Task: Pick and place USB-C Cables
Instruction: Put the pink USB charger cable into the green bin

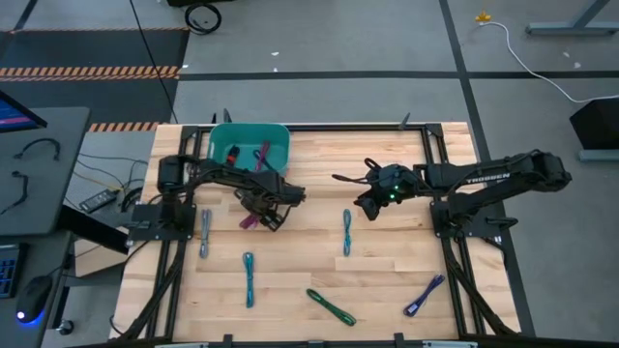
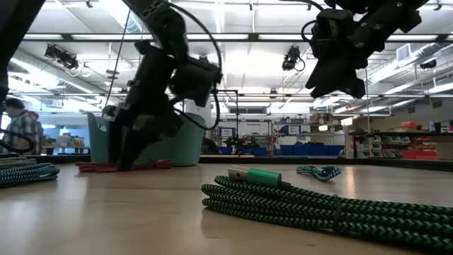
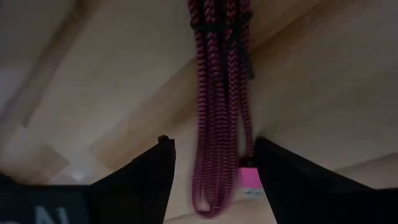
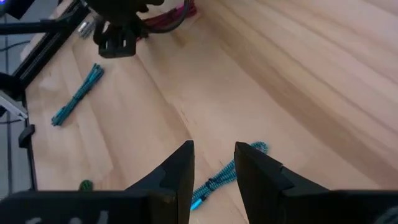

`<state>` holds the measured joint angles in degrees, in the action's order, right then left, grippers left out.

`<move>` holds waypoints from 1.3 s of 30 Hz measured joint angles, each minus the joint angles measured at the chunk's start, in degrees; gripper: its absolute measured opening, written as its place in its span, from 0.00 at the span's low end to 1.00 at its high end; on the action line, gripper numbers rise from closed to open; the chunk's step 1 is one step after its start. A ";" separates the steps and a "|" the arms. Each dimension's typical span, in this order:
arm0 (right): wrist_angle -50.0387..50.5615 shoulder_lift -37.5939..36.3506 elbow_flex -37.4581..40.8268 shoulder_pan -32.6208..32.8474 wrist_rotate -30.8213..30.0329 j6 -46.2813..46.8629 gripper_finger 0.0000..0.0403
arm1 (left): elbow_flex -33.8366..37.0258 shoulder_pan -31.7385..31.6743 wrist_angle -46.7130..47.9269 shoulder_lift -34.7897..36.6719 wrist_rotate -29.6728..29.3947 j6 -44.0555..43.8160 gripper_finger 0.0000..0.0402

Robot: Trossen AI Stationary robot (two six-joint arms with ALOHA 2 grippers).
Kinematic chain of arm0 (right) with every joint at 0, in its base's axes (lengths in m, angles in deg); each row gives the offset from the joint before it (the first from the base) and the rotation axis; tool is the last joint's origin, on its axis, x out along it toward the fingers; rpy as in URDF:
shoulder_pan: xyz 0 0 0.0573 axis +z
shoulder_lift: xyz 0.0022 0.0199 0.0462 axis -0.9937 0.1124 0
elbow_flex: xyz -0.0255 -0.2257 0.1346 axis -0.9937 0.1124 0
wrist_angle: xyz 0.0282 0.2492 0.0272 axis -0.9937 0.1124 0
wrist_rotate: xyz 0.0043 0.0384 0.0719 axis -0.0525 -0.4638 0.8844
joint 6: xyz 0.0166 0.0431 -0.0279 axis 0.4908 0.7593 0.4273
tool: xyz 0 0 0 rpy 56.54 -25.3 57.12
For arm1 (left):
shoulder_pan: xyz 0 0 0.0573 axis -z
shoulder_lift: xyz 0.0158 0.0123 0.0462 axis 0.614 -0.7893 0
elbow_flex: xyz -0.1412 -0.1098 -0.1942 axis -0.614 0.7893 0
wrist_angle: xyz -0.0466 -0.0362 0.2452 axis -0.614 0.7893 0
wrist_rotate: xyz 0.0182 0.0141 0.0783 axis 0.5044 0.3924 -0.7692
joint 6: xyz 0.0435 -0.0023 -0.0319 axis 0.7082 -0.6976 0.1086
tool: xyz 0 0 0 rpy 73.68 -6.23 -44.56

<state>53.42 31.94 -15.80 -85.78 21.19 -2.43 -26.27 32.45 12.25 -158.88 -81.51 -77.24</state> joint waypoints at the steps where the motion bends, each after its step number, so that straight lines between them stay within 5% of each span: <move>1: -0.16 0.01 0.00 0.36 -0.89 0.33 0.29 | 1.54 -0.01 -1.70 0.46 0.13 -0.05 0.56; 10: -2.65 0.01 0.00 1.02 -6.62 3.07 0.29 | 6.70 -1.12 -10.16 2.08 2.46 -0.29 0.49; 21: -8.26 0.03 0.00 0.93 -12.24 3.37 0.29 | 6.77 -2.66 -11.90 2.17 3.97 5.47 0.05; 31: -8.55 0.03 0.00 -0.06 -13.24 3.01 0.29 | 7.44 -2.19 -11.88 13.28 1.29 4.45 0.07; 39: -8.51 0.03 0.00 -1.44 -13.26 2.73 0.29 | 7.35 -2.35 -10.66 28.10 10.37 1.59 0.08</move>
<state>44.91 31.97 -15.80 -87.22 7.93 0.30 -18.92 30.10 1.58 -130.79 -71.14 -75.66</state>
